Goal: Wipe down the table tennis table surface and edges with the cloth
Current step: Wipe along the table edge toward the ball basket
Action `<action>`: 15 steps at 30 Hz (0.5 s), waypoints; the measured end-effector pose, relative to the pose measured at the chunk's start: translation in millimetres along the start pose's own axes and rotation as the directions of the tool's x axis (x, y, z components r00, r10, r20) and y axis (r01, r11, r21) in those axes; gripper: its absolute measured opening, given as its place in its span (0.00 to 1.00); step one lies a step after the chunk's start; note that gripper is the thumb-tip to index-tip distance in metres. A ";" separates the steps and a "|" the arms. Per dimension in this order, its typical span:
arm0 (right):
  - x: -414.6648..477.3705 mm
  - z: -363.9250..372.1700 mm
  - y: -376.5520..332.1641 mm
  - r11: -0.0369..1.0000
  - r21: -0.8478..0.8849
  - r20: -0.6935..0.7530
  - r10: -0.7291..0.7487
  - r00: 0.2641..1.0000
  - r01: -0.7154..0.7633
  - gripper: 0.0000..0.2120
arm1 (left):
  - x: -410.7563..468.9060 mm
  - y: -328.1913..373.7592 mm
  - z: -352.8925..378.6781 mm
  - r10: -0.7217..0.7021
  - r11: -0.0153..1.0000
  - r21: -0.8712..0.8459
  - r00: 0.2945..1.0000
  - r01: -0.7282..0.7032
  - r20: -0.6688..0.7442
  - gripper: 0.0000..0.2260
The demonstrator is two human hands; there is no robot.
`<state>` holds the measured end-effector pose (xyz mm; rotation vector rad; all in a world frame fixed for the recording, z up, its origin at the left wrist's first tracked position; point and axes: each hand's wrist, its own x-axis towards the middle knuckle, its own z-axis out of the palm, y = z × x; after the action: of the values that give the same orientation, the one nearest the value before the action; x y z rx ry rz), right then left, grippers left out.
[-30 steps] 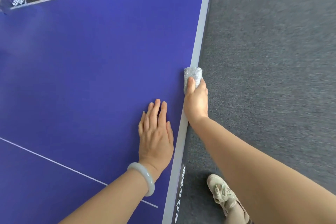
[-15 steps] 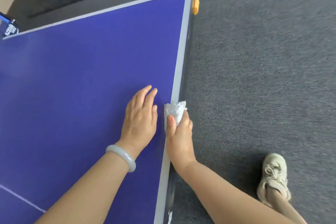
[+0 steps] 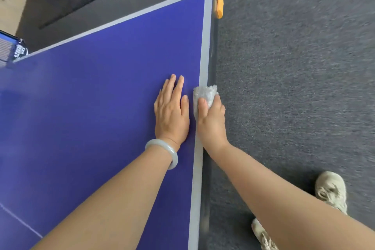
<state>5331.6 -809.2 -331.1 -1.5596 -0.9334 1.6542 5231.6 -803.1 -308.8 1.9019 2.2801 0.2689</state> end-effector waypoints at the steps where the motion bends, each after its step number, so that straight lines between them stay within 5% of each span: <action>1: 23.2 0.3 -12.5 1.000 0.027 -0.009 0.005 1.000 -0.005 0.29 | -0.6 -0.2 0.1 -0.002 1.000 0.006 1.000 0.002 0.001 0.22; 4: 56.6 -0.4 -26.5 0.996 0.091 -0.037 -0.017 0.999 0.020 0.28 | -1.1 -0.6 0.3 -0.003 1.000 0.021 1.000 0.003 -0.002 0.22; 11: -47.7 3.2 24.7 0.990 0.037 -0.022 -0.133 0.991 0.134 0.34 | 0.6 2.6 0.1 -0.001 1.000 0.009 1.000 0.001 -0.008 0.22; 15: 15.3 5.7 -2.1 0.997 -0.025 -0.058 -0.080 0.995 0.078 0.29 | 0.8 1.3 1.7 -0.012 1.000 0.021 1.000 0.012 -0.003 0.22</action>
<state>5324.9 -795.4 -337.0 -1.5582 -0.9732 1.5393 5233.0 -802.1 -310.1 1.8988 2.3045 0.2479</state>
